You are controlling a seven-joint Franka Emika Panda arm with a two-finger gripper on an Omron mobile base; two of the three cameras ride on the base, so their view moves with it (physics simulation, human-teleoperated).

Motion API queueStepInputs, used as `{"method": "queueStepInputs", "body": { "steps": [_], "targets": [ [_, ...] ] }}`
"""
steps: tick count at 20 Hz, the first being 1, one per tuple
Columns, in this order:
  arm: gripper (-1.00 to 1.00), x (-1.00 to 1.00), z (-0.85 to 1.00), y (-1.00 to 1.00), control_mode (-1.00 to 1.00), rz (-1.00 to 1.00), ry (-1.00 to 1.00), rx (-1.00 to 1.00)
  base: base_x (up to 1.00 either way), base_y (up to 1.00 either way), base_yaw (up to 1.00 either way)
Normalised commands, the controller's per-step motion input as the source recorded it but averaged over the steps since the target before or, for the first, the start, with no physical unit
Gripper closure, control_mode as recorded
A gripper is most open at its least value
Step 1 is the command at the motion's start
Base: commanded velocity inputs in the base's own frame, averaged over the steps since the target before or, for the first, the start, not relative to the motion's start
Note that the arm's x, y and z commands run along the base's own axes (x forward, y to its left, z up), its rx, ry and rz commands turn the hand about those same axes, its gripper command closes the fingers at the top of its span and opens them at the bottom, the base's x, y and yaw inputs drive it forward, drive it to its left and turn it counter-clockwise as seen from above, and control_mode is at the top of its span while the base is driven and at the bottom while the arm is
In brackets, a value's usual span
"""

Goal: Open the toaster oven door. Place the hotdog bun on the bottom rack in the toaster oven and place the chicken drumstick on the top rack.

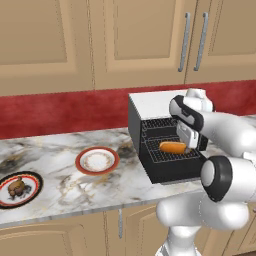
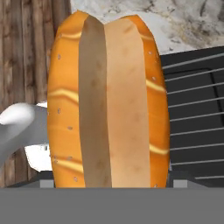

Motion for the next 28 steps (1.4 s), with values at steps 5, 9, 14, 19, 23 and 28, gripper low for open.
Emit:
{"method": "queueStepInputs", "body": {
  "steps": [5, 9, 14, 19, 23, 28],
  "targets": [
    [1.00, 0.14, -0.08, -0.08, -1.00, 0.00, -0.05, 0.00, 0.00, 0.00, 0.00],
    [1.00, 0.12, -0.16, -0.04, -1.00, 0.00, -0.13, -0.04, 0.00, 0.00, 0.00],
    [1.00, 0.15, -0.16, 0.00, -1.00, -0.03, -0.14, -0.03, 0.00, 0.00, 0.00],
    [1.00, 0.18, -0.24, 0.00, -1.00, -0.05, -0.07, -0.03, 0.00, 0.00, 0.00],
    [1.00, 0.25, -0.23, 0.00, -1.00, -0.01, 0.00, -0.03, 0.00, 0.00, 0.00],
    [1.00, 0.25, -0.15, -0.05, -1.00, 0.00, 0.00, -0.02, 0.00, 0.00, 0.00]
  ]
}}
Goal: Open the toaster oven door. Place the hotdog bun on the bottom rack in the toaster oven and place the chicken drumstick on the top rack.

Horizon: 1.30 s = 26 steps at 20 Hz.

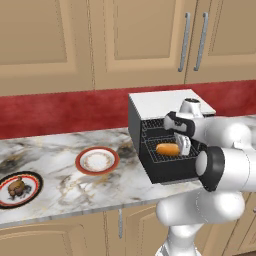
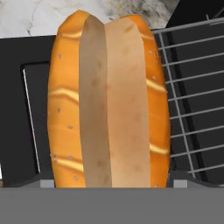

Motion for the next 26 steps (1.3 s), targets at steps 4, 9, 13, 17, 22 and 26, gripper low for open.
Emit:
{"method": "queueStepInputs", "body": {
  "steps": [4, 9, 13, 17, 22, 26],
  "targets": [
    [1.00, 0.19, -0.07, -0.17, -1.00, 0.00, 0.00, 0.00, 0.00, 0.00, 0.00],
    [1.00, 0.26, -0.08, -0.13, -1.00, 0.00, 0.00, 0.00, 0.00, 0.00, 0.00],
    [1.00, 0.28, -0.14, -0.01, -1.00, 0.00, -0.03, -0.01, 0.00, 0.00, 0.00],
    [1.00, 0.23, -0.25, 0.00, -1.00, 0.00, -0.07, -0.02, 0.00, 0.00, 0.00],
    [1.00, 0.16, -0.23, 0.00, -1.00, 0.00, -0.07, -0.01, 0.00, 0.00, 0.00],
    [-1.00, -0.05, -0.22, -0.01, -1.00, 0.00, -0.08, -0.01, 0.00, 0.00, 0.00]
  ]
}}
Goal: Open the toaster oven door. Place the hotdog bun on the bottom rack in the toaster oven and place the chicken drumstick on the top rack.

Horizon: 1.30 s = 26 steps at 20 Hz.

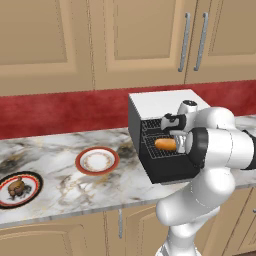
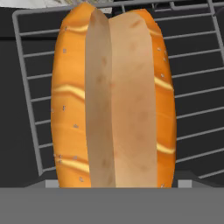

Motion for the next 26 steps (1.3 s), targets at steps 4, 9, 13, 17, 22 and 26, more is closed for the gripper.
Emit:
{"method": "queueStepInputs", "body": {
  "steps": [4, 9, 13, 17, 22, 26],
  "targets": [
    [-1.00, 0.01, 0.12, -0.06, -1.00, 0.00, -0.13, 0.00, 0.00, 0.00, 0.00],
    [-1.00, -0.11, 0.42, -0.11, -1.00, -0.01, -0.22, 0.00, 0.00, 0.00, 0.00],
    [-1.00, -0.17, 0.50, -0.14, -1.00, -0.12, -0.14, 0.00, 0.00, 0.00, 0.00],
    [-1.00, -0.14, 0.60, -0.04, -1.00, -0.16, -0.14, 0.00, 0.00, 0.00, 0.00],
    [-1.00, -0.14, 0.53, -0.16, -1.00, -0.19, -0.02, 0.00, 0.00, 0.00, 0.00],
    [-1.00, -0.35, 0.36, -0.06, -1.00, -0.27, 0.00, 0.00, 0.00, 0.00, 0.00]
  ]
}}
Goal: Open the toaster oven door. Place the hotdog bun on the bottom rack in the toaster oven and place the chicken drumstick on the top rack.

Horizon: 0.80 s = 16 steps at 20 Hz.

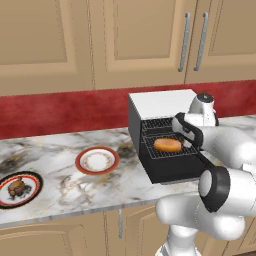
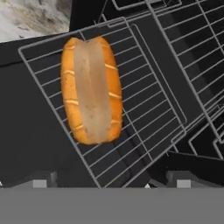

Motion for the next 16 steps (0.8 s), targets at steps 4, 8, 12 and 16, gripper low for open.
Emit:
{"method": "queueStepInputs", "body": {
  "steps": [4, 8, 12, 16],
  "targets": [
    [-1.00, -0.42, 0.29, -0.02, -1.00, -0.31, 0.00, 0.01, 0.00, 0.00, 0.00],
    [-1.00, -0.48, 0.11, 0.13, -1.00, -0.36, 0.00, 0.09, 0.00, 0.00, 0.00],
    [-1.00, -0.40, 0.03, 0.23, -1.00, -0.39, 0.00, 0.12, 0.00, 0.00, 0.00],
    [-1.00, -0.19, 0.00, 0.37, -1.00, -0.35, 0.00, 0.11, 0.00, 0.00, 0.00]
  ]
}}
